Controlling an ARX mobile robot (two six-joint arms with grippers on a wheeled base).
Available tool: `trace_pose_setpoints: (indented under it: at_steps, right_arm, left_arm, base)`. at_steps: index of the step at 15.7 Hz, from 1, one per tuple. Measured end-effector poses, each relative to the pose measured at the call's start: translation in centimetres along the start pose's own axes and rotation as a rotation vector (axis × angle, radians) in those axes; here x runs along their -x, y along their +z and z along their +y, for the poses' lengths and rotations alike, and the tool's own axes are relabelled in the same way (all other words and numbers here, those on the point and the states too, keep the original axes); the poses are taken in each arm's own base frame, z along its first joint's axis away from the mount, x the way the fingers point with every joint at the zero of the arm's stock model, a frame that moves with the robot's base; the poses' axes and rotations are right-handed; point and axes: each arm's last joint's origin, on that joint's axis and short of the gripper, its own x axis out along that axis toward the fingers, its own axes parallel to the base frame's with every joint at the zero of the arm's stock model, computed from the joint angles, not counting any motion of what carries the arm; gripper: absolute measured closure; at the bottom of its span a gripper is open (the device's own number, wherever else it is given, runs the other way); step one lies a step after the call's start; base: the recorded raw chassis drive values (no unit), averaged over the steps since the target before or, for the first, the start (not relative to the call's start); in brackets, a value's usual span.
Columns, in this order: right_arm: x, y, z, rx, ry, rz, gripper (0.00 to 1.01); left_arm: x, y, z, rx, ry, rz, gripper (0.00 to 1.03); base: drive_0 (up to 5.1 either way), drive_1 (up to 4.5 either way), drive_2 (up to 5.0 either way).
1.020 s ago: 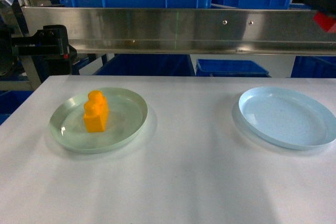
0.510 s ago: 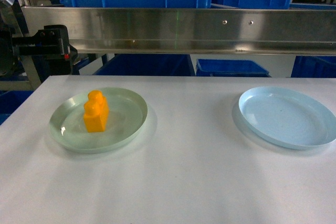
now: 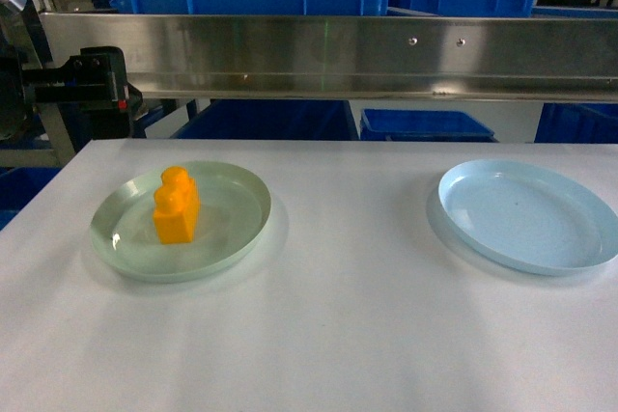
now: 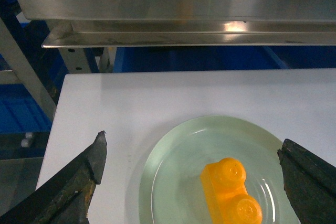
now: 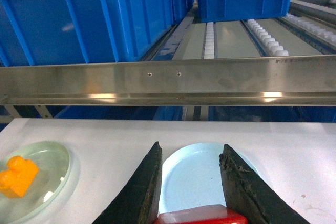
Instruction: Sort and place red and yellow blocks in left bins
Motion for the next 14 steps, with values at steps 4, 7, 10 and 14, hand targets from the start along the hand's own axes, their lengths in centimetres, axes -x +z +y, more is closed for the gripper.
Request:
trace_pose_setpoints:
  at_steps: [4, 7, 10, 14]
  right_arm:
    - [-0.4, -0.4, -0.4, 0.009, -0.016, 0.041, 0.73]
    - [-0.4, -0.4, -0.4, 0.009, -0.016, 0.04, 0.73]
    - [-0.4, -0.4, -0.4, 0.009, -0.016, 0.04, 0.73]
    - [-0.4, -0.4, -0.4, 0.01, -0.016, 0.04, 0.73]
  left_arm:
    - [0.0, 0.0, 0.0, 0.0, 0.0, 0.0, 0.05]
    - [0.0, 0.0, 0.0, 0.0, 0.006, -0.003, 0.05]
    - [-0.7, 1.9, -1.2, 0.012, 0.07, 0.027, 0.05]
    - [-4.7, 1.8, -4.3, 0.031, 0.072, 0.214, 0.05]
  base:
    - [0.0, 0.0, 0.0]
    - [0.0, 0.0, 0.0]
    - [0.0, 0.0, 0.0]
    - [0.0, 0.0, 0.0]
